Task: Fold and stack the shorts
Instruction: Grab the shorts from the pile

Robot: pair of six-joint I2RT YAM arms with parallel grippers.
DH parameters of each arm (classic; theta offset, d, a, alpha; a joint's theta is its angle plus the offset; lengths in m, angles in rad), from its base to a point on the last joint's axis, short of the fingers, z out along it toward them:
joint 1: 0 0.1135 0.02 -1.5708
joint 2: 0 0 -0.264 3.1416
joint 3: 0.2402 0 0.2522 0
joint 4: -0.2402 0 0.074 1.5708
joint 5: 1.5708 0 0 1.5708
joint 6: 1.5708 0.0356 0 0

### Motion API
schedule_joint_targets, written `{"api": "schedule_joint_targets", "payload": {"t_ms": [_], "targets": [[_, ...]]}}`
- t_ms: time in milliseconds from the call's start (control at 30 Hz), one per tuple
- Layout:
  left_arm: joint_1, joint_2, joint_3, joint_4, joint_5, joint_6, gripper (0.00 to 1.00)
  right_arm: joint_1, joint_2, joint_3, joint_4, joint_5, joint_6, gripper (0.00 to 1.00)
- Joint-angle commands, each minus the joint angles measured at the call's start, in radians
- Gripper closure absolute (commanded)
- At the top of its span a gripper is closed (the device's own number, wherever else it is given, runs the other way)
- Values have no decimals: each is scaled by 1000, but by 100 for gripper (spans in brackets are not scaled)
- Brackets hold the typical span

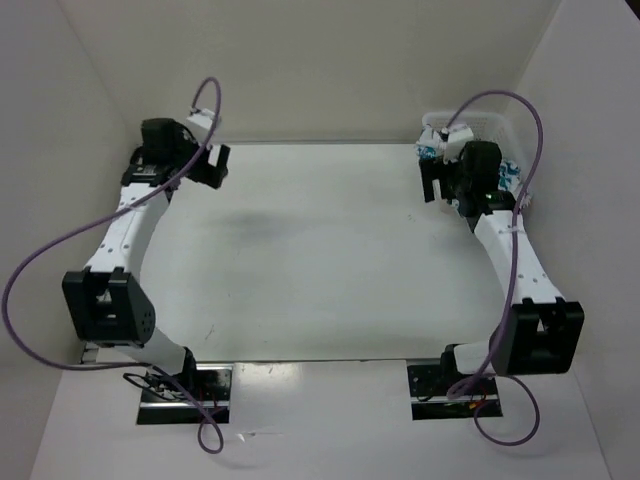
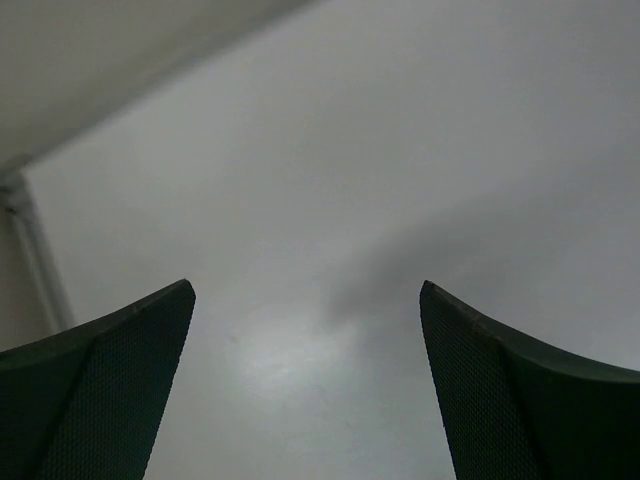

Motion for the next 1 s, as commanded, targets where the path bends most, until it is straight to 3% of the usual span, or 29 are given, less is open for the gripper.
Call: {"api": "schedule_joint_targets", "payload": {"t_ms": [0,67,233,467,633,800,833,933,967], "targets": [[-69,80,32,-253,-60,-70,0,-127,27,-48,-120,8,340,0],[-96,105,43,-234,-88,-82,0,-216,17,-59,5,7,443,0],[-107,177,89,-234,-90,-115,0,-288,77,-45,15,13,633,6],[-107,266,155,-234,-79,-104,0,-310,163,-114,169,-97,684,6],[-107,289,178,-234,-88,-86,0,-310,227,-152,230,-49,738,6],[-107,289,178,-234,-107,-75,0,-310,267,-163,296,-98,818,7],[-107,289,178,-234,-107,-75,0,-310,267,-163,296,-85,818,8],[-107,289,178,-234,-107,-75,0,-310,283,-163,287,-56,829,27],[-107,289,169,-234,-107,-75,0,-310,283,-163,299,-45,829,39]]}}
